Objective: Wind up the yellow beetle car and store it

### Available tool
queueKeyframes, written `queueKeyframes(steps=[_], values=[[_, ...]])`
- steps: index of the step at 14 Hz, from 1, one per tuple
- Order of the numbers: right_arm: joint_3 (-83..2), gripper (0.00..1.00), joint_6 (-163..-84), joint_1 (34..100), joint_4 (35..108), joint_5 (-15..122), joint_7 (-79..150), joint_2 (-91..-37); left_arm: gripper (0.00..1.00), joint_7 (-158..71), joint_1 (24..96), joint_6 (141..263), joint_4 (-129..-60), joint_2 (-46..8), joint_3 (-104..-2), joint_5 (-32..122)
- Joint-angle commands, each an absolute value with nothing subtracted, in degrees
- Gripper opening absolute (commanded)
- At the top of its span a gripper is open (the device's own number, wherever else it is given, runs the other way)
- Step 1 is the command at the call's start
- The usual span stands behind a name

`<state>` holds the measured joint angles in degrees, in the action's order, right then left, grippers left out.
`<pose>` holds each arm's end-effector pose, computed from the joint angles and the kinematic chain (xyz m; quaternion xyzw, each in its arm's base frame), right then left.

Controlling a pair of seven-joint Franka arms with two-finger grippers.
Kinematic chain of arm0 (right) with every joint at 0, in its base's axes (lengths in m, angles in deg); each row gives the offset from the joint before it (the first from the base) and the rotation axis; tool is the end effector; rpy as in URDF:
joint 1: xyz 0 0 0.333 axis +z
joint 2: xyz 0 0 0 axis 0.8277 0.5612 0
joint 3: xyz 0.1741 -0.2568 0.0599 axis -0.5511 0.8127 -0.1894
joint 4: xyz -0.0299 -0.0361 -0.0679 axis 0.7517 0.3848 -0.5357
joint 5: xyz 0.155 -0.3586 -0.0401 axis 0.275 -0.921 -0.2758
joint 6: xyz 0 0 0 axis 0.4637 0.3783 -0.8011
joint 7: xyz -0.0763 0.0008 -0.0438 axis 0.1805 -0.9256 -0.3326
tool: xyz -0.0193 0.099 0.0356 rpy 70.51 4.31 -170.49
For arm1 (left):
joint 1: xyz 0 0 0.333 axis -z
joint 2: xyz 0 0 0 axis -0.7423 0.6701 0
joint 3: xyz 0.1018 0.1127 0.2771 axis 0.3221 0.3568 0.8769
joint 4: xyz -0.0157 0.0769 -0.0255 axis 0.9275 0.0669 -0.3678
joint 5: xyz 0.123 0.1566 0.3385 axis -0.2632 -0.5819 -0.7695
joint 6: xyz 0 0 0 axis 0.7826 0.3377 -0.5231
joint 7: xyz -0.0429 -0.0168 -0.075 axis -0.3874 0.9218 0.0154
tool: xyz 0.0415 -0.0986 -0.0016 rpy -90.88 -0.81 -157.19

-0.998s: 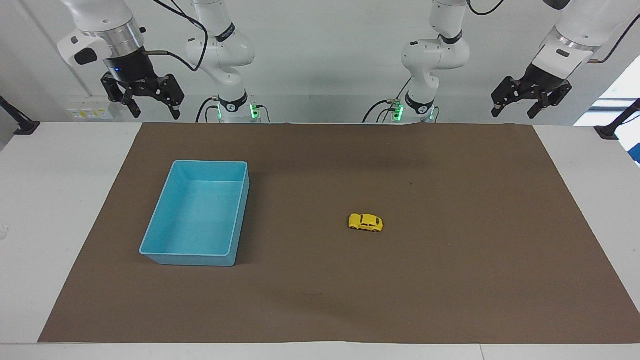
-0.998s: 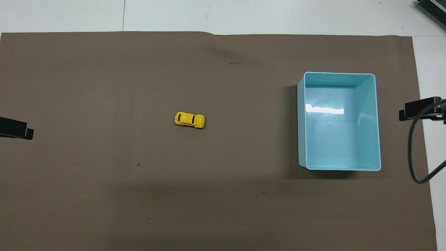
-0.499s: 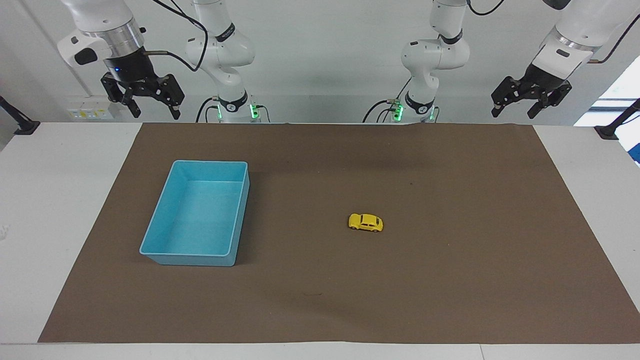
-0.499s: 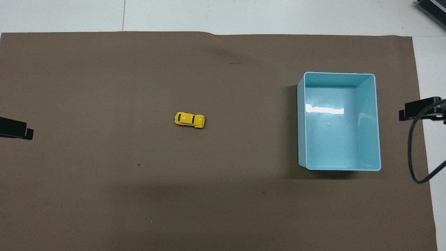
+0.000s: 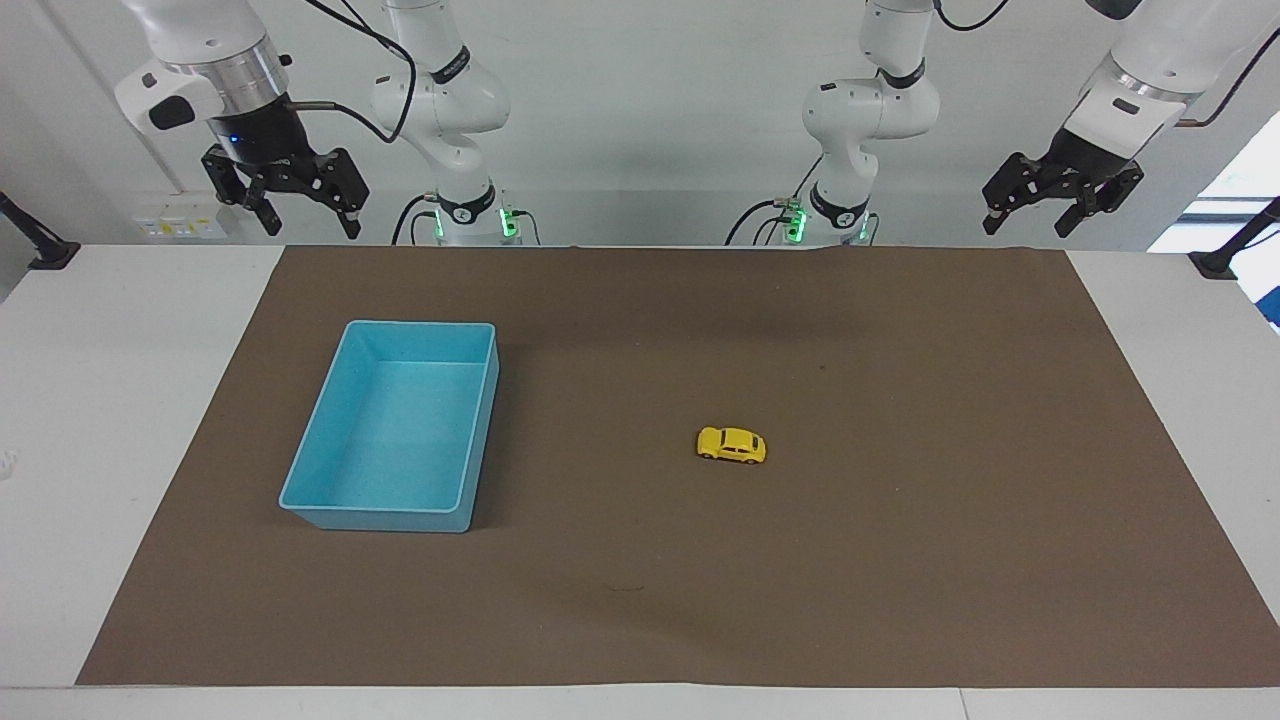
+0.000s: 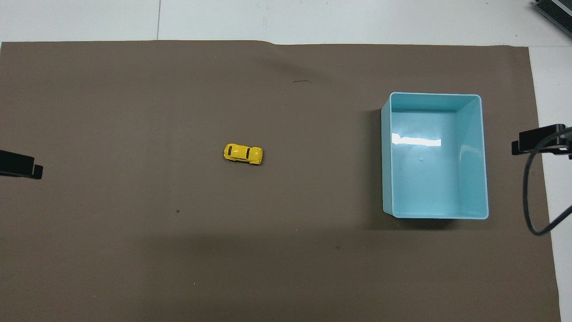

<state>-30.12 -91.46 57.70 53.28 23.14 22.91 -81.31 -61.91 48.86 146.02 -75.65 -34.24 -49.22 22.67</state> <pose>0.5330 -0.0099 0.6764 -0.9987 0.0472 -0.0177 0.0063 0.5103 -0.0074 0.6616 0.9991 -0.0277 -0.0199 0.0258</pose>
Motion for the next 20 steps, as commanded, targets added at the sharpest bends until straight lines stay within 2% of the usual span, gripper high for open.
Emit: queueKeyframes(steps=[1, 9, 20], values=[[-30.34, 1.0, -91.31, 57.09, 53.58, 23.99, 22.7, -81.89, 1.0, -61.55, 48.72, 146.11, -76.24, -35.14, -49.41, 21.66], [-30.34, 1.0, -91.31, 57.09, 53.58, 23.99, 22.7, -81.89, 1.0, -59.37, 49.07, 149.79, -76.76, -34.88, -49.5, 21.75], [-30.34, 1.0, -91.31, 57.09, 53.58, 23.99, 22.7, -81.89, 1.0, -20.56, 57.15, 158.32, -78.08, -28.03, -49.76, 22.8]])
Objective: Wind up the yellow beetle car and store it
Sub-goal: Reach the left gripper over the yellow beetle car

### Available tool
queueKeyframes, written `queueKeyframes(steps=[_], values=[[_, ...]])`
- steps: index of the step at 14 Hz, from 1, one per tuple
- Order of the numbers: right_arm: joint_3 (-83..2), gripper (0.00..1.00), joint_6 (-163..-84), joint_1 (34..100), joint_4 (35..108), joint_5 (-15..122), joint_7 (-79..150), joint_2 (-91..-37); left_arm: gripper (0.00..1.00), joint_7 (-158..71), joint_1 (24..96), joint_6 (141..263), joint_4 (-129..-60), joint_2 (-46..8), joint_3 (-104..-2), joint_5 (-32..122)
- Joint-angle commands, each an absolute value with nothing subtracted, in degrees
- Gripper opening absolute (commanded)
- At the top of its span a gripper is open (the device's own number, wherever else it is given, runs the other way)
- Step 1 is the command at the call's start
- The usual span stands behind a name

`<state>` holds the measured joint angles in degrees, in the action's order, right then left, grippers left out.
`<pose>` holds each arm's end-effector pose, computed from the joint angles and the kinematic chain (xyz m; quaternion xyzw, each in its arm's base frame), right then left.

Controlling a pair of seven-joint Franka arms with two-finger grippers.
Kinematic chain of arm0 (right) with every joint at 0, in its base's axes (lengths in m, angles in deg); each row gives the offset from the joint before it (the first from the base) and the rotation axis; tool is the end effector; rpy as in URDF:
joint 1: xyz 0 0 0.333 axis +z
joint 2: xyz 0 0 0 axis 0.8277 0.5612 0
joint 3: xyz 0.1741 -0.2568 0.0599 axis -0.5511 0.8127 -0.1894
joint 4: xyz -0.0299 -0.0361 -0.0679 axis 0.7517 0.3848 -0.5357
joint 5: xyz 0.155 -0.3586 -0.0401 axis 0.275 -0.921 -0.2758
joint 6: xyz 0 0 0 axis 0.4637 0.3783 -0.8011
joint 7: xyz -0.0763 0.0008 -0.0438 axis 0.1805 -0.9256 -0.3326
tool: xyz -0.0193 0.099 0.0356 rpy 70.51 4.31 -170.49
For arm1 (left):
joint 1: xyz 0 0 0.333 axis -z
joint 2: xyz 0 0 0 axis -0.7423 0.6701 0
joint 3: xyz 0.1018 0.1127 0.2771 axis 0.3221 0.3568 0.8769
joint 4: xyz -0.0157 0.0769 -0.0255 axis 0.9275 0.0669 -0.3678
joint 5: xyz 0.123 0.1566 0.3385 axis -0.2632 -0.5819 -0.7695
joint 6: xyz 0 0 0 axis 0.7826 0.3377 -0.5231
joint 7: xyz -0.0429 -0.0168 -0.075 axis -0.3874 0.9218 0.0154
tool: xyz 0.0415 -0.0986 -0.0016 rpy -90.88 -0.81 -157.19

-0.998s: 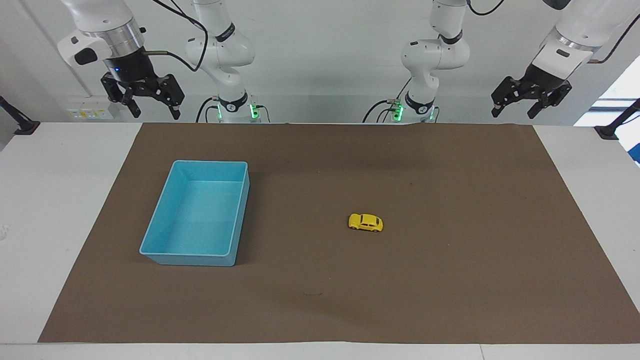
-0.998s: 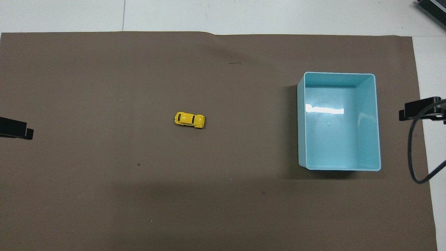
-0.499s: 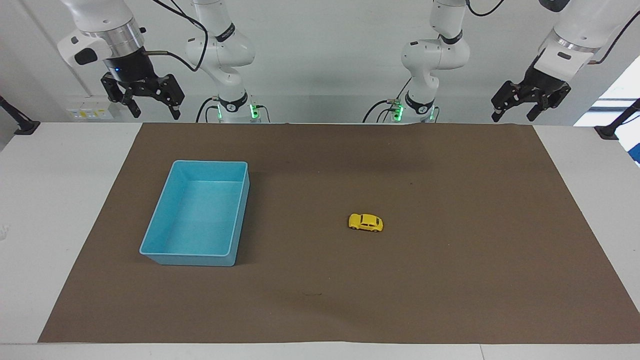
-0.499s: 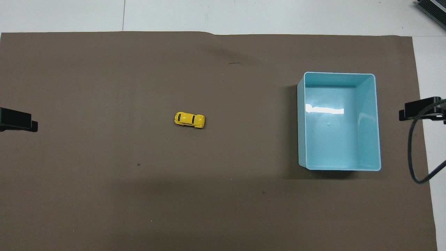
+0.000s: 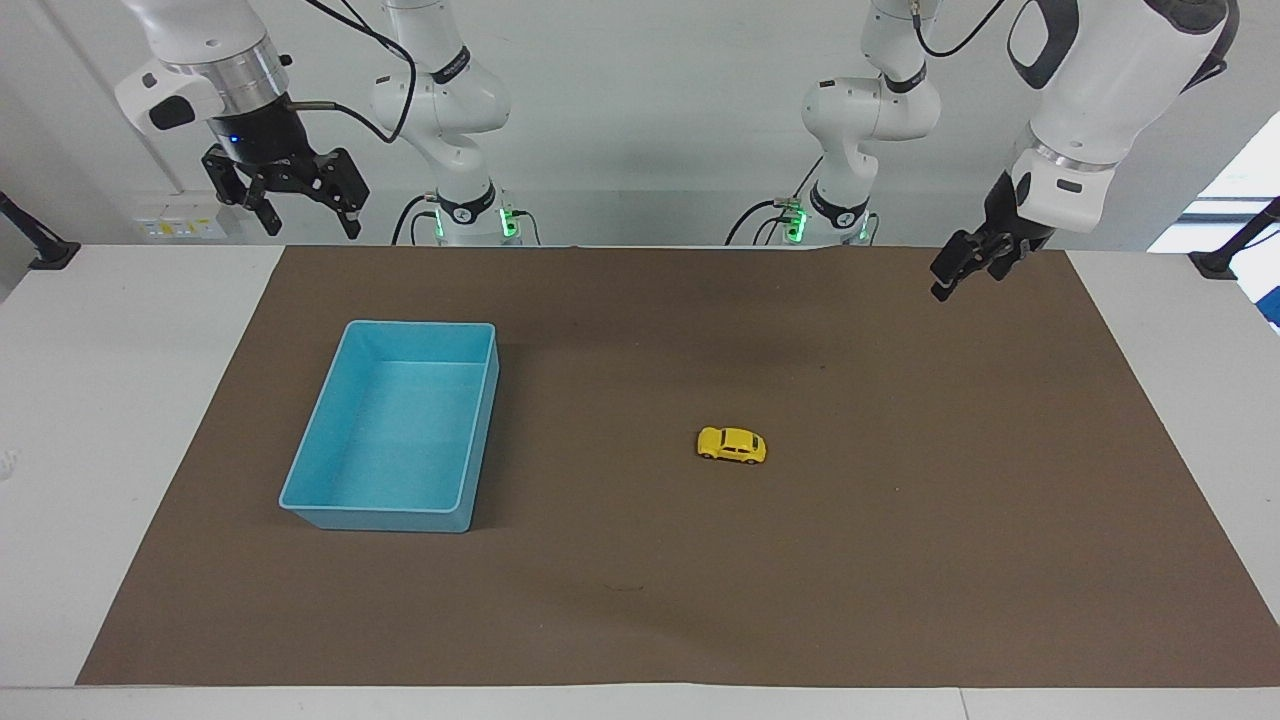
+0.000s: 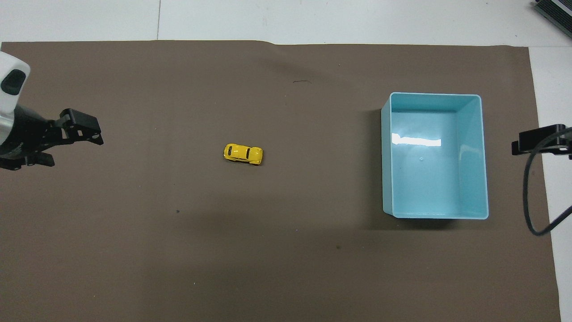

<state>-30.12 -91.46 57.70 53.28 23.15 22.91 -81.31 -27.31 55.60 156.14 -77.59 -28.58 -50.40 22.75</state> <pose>0.5330 -0.0098 0.6764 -0.9987 0.0471 -0.0177 0.0063 0.5524 -0.0843 0.6081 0.9779 0.2074 -0.0073 0.0246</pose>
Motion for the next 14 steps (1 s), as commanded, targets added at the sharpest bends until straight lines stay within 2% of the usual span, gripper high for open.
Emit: queueKeyframes(steps=[1, 7, 11, 14], values=[[-30.34, 1.0, -91.31, 57.09, 53.58, 23.99, 22.7, -81.89, 1.0, -16.5, 57.68, 159.89, -78.17, -27.41, -49.85, 22.81], [-30.25, 1.0, -91.31, 57.09, 53.58, 23.99, 22.7, -81.89, 1.0, 3.63, 60.14, 168.15, -80.98, -25.39, -49.85, 23.68], [-30.34, 1.0, -91.31, 57.09, 53.58, 23.99, 22.7, -81.89, 1.0, 23.57, 63.57, 173.61, -81.42, -21.26, -49.85, 23.68], [-30.34, 1.0, -91.31, 57.09, 53.58, 23.99, 22.7, -81.89, 1.0, 32.38, 64.8, 175.46, -81.51, -20.29, -49.85, 24.47]])
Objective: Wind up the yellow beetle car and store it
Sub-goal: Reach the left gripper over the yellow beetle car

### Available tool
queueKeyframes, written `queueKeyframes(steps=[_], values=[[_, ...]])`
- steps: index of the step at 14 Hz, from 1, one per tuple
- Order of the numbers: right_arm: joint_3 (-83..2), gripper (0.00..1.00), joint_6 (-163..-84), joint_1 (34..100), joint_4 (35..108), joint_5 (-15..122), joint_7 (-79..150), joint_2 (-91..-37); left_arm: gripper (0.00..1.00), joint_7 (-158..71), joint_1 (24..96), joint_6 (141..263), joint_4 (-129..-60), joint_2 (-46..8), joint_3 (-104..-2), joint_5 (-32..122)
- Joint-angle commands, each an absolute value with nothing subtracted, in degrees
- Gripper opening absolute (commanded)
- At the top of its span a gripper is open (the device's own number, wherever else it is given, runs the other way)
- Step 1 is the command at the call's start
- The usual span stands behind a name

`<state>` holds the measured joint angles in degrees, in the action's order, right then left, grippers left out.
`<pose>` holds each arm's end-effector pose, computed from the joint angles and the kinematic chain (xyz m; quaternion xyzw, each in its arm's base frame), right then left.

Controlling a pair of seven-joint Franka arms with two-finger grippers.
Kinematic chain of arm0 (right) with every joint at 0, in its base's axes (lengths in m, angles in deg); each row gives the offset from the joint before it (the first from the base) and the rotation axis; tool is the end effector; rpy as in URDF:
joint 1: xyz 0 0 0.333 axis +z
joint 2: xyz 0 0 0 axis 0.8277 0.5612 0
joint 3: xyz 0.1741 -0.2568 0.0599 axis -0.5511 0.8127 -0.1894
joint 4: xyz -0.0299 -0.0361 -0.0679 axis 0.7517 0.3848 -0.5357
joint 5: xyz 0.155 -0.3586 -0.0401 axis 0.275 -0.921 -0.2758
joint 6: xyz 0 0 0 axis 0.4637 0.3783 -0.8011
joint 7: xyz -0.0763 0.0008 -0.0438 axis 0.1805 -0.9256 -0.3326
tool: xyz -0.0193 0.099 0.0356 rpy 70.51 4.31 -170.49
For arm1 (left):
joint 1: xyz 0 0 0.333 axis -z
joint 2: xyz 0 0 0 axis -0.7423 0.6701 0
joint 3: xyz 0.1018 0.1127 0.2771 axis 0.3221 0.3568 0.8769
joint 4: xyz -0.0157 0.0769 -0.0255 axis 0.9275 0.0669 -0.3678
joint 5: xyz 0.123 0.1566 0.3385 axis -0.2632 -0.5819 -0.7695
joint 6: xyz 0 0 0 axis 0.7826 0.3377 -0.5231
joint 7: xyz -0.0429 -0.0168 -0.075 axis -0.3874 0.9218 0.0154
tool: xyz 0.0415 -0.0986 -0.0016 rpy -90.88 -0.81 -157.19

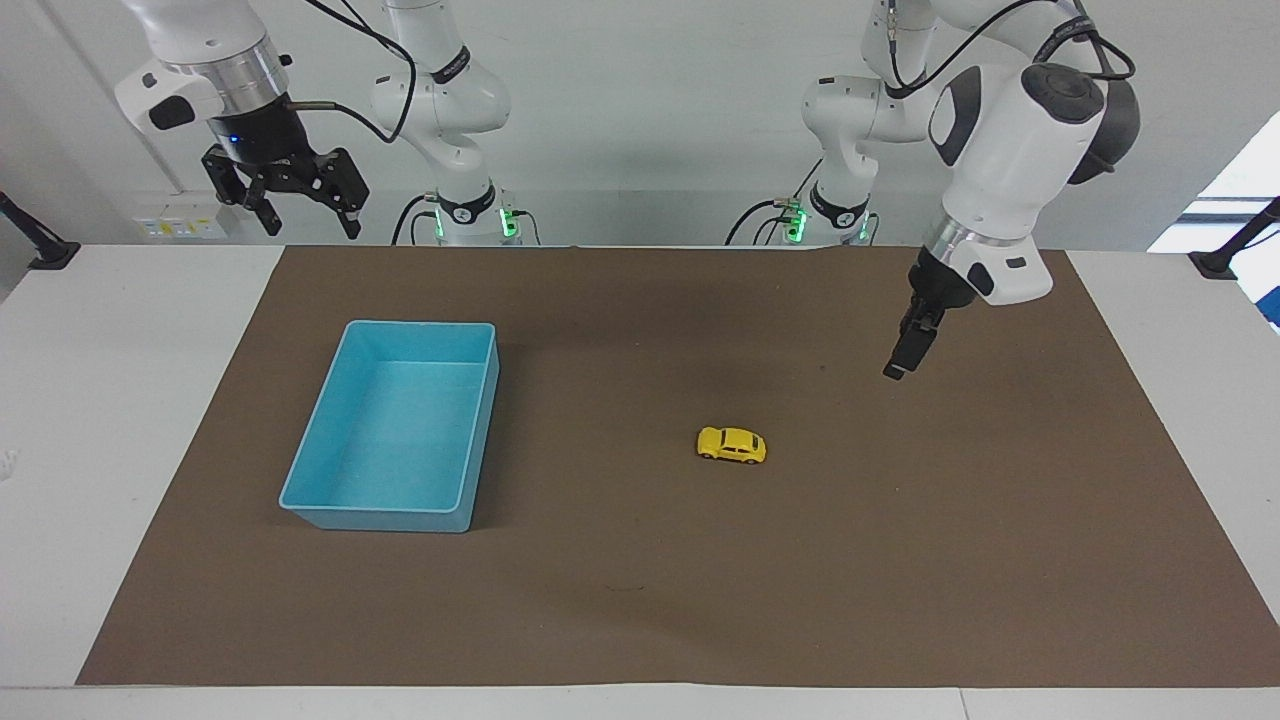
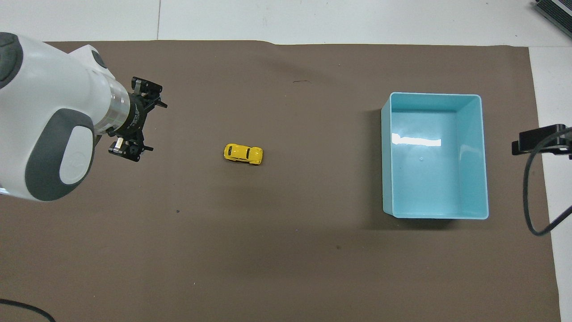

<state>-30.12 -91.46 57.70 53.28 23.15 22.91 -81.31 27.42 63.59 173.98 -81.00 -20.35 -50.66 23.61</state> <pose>0.5330 -0.0098 0.6764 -0.9987 0.0471 -0.0177 0.0063 0.5932 -0.1789 0.5236 0.8102 0.5826 0.0091 0.0638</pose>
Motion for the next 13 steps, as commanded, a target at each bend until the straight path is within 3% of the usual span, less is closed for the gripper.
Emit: queueKeyframes(steps=[1, 13], values=[[-30.34, 1.0, -91.31, 57.09, 53.58, 23.99, 22.7, -81.89, 1.0, 34.67, 64.97, 176.16, -81.51, -19.68, -49.85, 25.78], [-30.25, 1.0, -91.31, 57.09, 53.58, 23.99, 22.7, -81.89, 1.0, 53.67, 72.88, 186.27, -81.51, -8.95, -49.67, 25.53]])
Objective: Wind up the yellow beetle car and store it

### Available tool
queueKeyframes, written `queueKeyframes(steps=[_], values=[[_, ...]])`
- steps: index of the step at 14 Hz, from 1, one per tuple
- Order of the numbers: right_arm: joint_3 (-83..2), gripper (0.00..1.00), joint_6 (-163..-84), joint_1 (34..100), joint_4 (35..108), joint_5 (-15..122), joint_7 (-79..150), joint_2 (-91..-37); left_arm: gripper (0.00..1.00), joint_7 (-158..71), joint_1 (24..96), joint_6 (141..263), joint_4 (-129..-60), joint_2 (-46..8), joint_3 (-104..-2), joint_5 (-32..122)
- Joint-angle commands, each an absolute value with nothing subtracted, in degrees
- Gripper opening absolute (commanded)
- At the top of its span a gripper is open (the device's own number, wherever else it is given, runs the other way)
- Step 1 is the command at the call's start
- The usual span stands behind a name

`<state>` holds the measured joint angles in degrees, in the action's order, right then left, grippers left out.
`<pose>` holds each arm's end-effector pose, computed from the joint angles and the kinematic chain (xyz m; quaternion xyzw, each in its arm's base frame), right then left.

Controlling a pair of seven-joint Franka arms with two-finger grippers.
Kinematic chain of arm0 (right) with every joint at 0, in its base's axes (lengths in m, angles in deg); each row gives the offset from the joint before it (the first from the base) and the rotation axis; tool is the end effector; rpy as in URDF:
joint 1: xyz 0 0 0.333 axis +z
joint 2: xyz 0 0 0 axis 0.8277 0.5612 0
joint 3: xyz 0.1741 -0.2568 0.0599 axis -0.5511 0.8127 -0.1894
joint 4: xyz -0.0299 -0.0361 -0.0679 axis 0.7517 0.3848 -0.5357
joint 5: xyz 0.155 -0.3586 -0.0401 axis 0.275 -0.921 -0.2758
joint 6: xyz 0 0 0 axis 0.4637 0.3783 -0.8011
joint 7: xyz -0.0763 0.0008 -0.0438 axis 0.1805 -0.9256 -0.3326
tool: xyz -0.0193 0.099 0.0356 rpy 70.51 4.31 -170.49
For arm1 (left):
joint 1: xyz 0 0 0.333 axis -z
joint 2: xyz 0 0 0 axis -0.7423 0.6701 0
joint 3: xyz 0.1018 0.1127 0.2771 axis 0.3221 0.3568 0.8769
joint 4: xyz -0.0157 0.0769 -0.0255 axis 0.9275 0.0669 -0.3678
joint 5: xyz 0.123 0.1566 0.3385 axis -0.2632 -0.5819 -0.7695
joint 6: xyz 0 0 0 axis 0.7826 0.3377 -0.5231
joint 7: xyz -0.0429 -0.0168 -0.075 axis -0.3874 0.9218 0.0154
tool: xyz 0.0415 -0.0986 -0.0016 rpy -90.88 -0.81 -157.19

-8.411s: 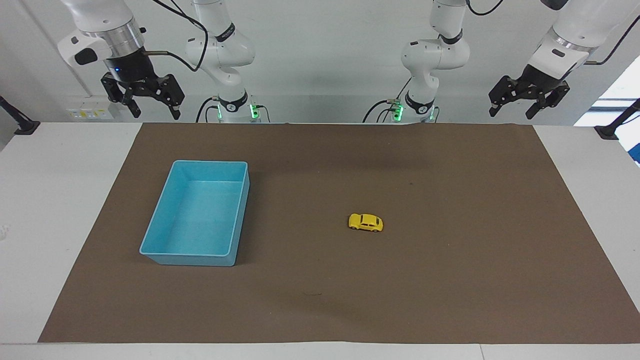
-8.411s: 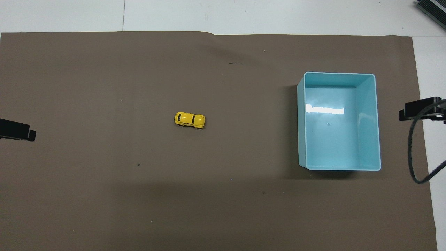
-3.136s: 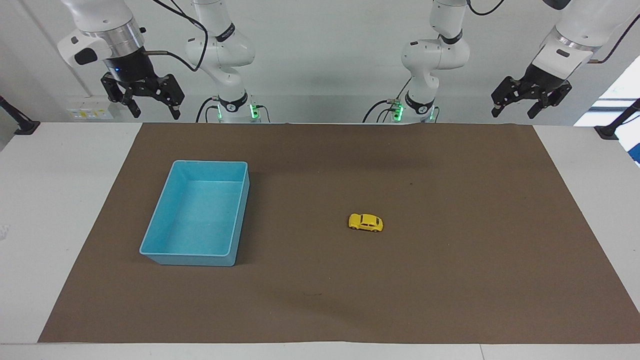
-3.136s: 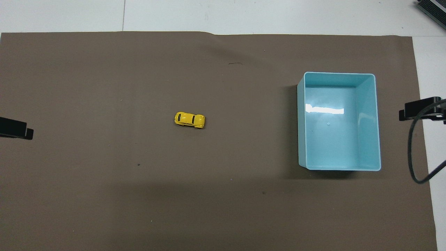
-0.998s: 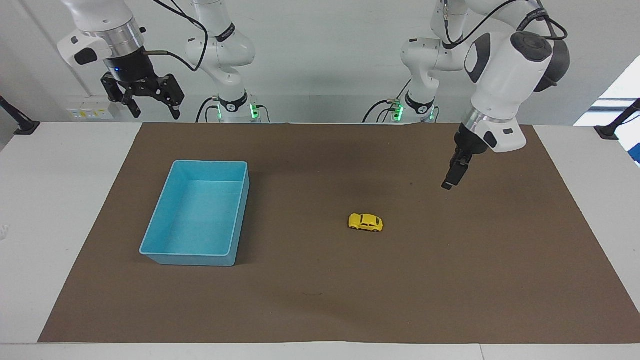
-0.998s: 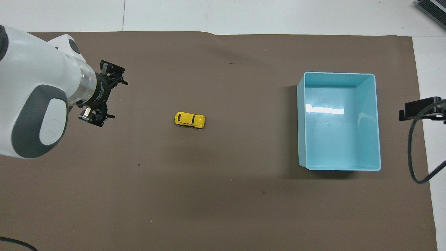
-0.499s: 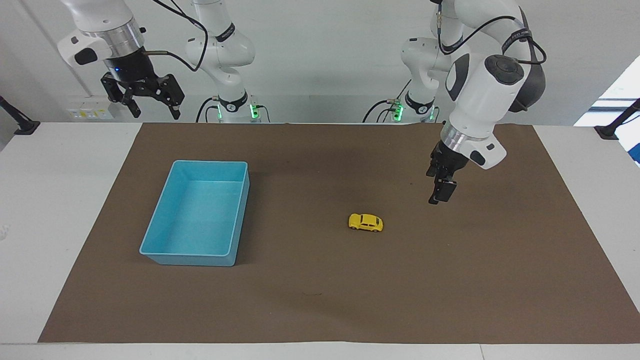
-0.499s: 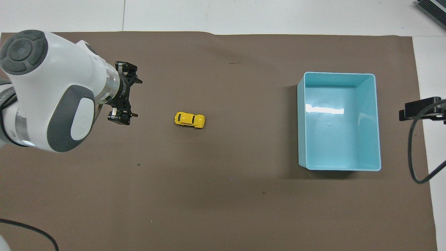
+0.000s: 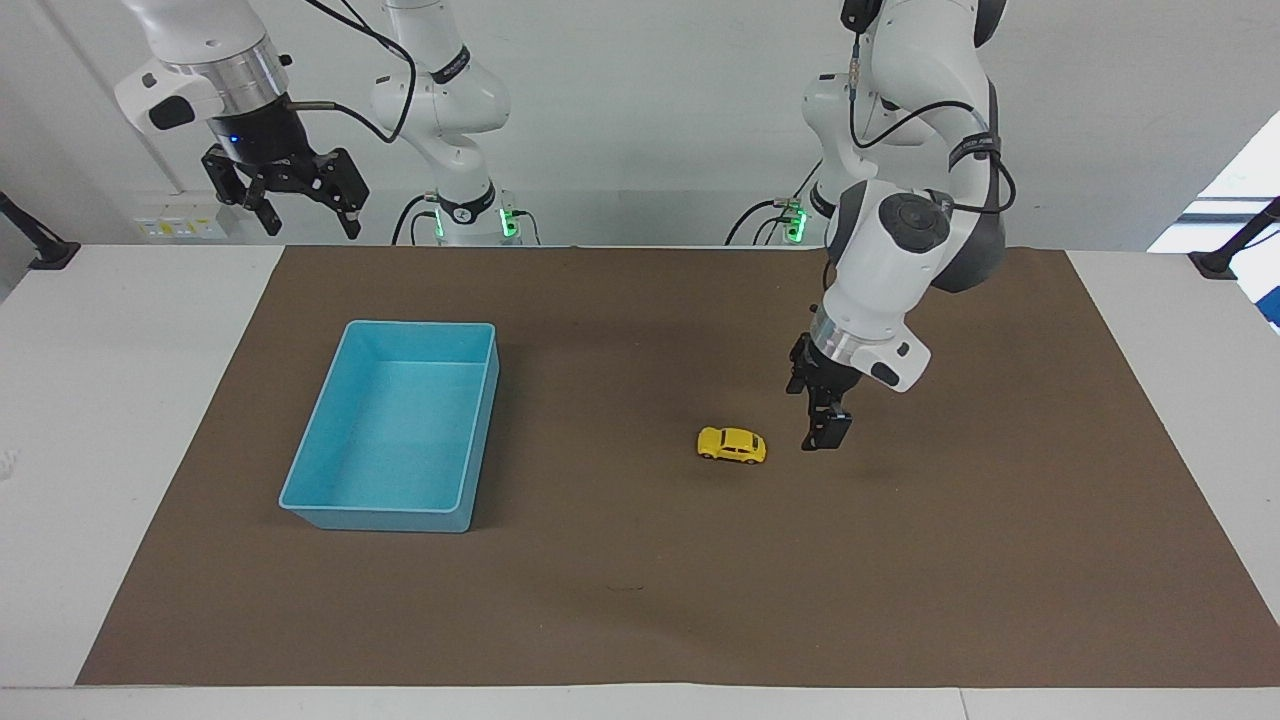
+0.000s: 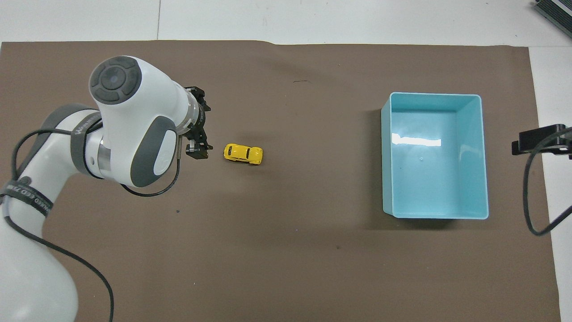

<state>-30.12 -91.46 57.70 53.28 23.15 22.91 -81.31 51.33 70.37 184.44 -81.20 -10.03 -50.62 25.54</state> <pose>0.5330 -0.0098 0.6764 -0.9987 0.0471 -0.0177 0.0063 0.6074 -0.2638 0.4244 0.7041 0.7065 -0.0208 0.0687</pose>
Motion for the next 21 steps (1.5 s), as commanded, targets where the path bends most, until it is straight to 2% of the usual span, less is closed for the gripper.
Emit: queueKeyframes(steps=[1, 9, 21], values=[[-30.25, 1.0, -91.31, 57.09, 53.58, 23.99, 22.7, -81.89, 1.0, 54.63, 73.5, 186.54, -81.51, -8.25, -49.67, 25.53], [-30.25, 1.0, -91.23, 57.09, 53.58, 23.99, 22.7, -81.89, 1.0, 57.45, 77.45, 187.51, -81.51, -2.01, -49.67, 23.87], [-30.25, 1.0, -91.31, 57.09, 53.58, 23.99, 22.7, -81.89, 1.0, 58.77, 77.19, 190.41, -83.8, -1.92, -49.58, 22.98]])
